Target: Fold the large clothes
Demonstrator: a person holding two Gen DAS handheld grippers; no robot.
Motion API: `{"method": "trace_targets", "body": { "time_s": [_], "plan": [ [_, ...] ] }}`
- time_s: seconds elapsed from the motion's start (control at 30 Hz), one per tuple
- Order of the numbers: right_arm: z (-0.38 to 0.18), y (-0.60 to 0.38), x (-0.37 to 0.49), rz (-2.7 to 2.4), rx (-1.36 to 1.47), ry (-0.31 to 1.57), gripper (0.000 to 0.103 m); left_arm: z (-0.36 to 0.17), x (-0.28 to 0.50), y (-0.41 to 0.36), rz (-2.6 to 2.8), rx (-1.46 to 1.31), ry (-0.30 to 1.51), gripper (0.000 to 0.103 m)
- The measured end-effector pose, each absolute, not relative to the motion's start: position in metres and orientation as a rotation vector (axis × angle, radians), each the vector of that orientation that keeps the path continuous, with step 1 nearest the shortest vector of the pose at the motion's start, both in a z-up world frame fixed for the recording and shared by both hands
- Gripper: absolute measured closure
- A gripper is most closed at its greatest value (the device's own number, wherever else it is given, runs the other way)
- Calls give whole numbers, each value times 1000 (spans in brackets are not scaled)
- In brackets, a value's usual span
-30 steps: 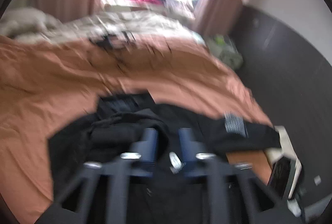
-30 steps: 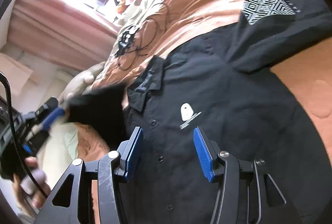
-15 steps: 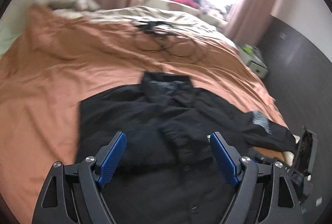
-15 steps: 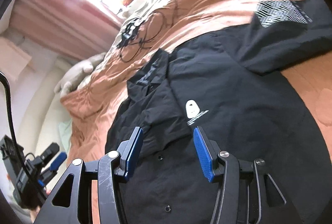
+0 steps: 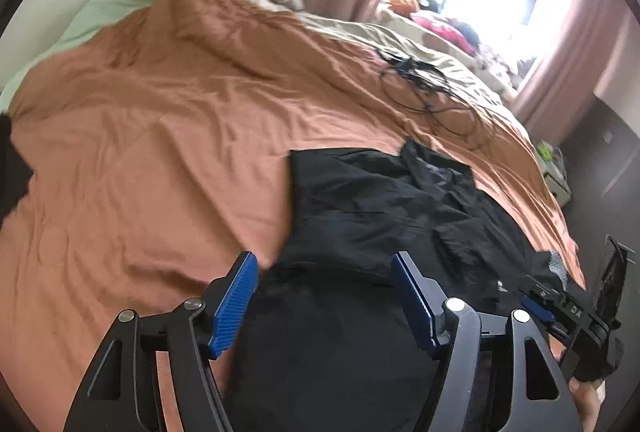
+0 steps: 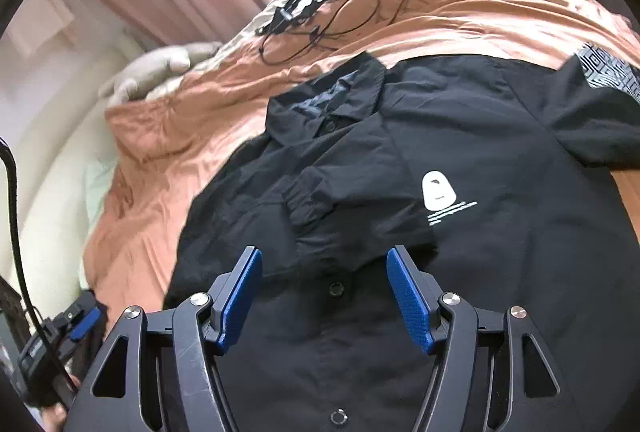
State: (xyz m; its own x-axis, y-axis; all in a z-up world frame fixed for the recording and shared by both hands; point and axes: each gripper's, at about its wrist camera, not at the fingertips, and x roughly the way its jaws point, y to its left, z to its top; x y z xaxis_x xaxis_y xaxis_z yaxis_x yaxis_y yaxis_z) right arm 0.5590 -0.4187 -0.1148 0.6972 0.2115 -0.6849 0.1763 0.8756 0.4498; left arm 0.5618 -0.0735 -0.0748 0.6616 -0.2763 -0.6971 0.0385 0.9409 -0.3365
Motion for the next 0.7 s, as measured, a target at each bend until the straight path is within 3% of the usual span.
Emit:
{"method": "trace_targets", "body": {
  "time_s": [0.17, 0.5, 0.57, 0.6, 0.7],
  "plan": [
    [-121, -395, 575, -2, 441, 836, 38, -107, 576, -48, -168, -403, 904, 54],
    [-156, -359, 608, -85, 205, 931, 38, -133, 588, -21, -129, -440, 961, 58],
    [-160, -357, 611, -106, 161, 935, 56, -135, 588, -20, -132, -439, 966, 58],
    [-162, -358, 612, -115, 158, 940, 71, -137, 589, -20, -132, -437, 969, 58],
    [-152, -373, 604, -79, 259, 899, 76, -138, 589, -23, -145, -417, 976, 58]
  ]
}}
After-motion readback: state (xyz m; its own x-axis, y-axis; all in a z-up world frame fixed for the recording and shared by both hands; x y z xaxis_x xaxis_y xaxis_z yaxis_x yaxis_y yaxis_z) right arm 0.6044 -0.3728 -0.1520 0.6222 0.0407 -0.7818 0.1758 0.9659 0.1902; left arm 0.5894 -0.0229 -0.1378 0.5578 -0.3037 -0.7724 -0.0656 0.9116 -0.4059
